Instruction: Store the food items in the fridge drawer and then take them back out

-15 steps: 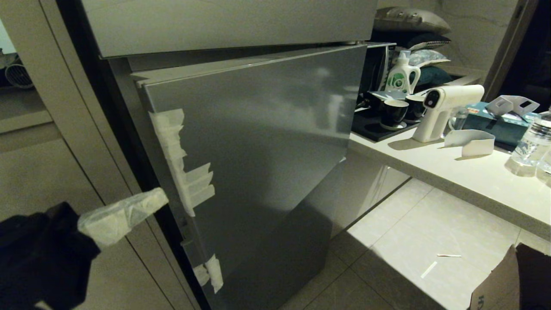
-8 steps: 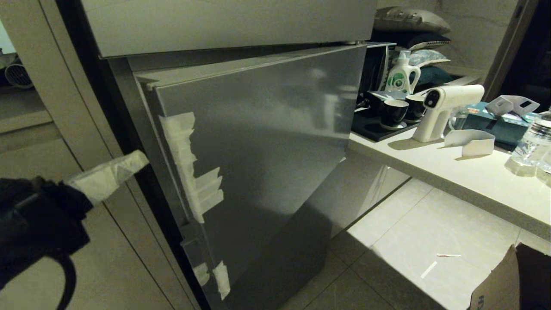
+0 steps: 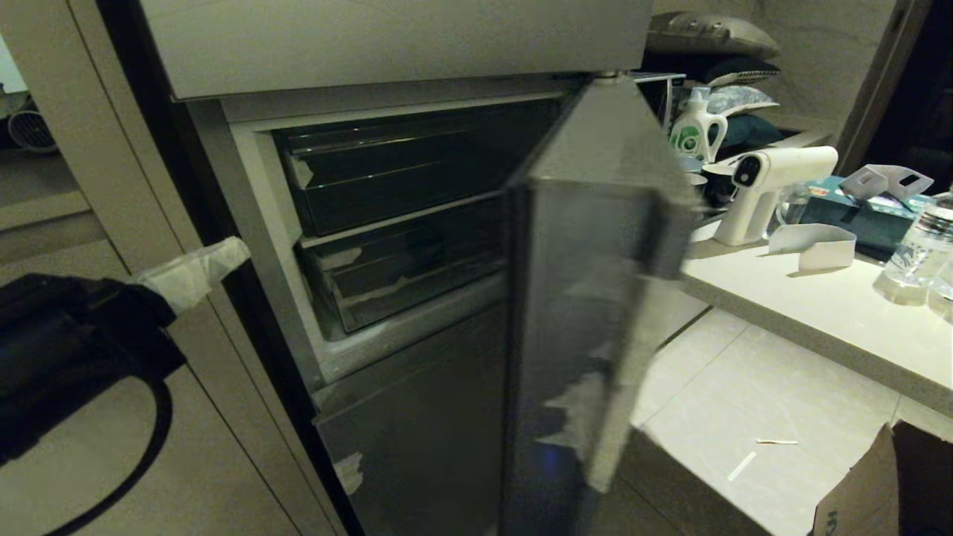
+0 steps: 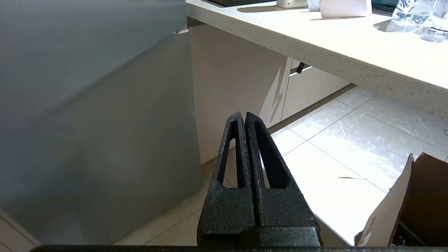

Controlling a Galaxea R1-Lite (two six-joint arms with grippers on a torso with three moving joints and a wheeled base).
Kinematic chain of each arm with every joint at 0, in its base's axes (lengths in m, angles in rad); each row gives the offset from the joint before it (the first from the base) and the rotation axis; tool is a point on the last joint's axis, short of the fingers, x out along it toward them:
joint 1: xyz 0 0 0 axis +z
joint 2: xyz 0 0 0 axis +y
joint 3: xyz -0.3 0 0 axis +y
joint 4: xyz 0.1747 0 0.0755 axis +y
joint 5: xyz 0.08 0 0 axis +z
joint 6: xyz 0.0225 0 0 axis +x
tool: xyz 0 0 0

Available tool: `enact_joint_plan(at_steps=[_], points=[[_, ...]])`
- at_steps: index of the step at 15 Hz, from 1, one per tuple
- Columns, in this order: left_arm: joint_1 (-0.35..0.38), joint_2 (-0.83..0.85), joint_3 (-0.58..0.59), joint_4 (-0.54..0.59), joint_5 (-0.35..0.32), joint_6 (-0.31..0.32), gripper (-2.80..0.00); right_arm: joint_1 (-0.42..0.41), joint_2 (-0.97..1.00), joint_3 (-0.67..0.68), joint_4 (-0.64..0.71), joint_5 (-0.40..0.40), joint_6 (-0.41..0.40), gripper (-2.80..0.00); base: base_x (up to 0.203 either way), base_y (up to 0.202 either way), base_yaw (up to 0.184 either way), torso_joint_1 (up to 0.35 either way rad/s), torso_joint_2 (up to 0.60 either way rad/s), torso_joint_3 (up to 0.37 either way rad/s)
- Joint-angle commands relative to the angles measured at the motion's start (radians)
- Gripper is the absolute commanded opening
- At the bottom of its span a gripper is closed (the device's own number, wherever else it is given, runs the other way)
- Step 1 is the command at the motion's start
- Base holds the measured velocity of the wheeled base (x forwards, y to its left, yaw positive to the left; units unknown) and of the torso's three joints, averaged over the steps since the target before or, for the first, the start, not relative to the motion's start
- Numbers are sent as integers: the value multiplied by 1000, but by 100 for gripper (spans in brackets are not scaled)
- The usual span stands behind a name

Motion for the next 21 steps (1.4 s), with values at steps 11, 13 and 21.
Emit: enact_joint_plan(at_steps=[11,13,21], points=[[204,-695,-6,689,204,36,-280,0,1,31,-1,2,-1,-280,0,0,0,0,0,0],[281,-759,-6,758,215,38,-280,0,1,31,-1,2,-1,-280,0,0,0,0,0,0],[372,-900,323,841,146,156,-280,0,1,31,-1,2,-6,-280,0,0,0,0,0,0]])
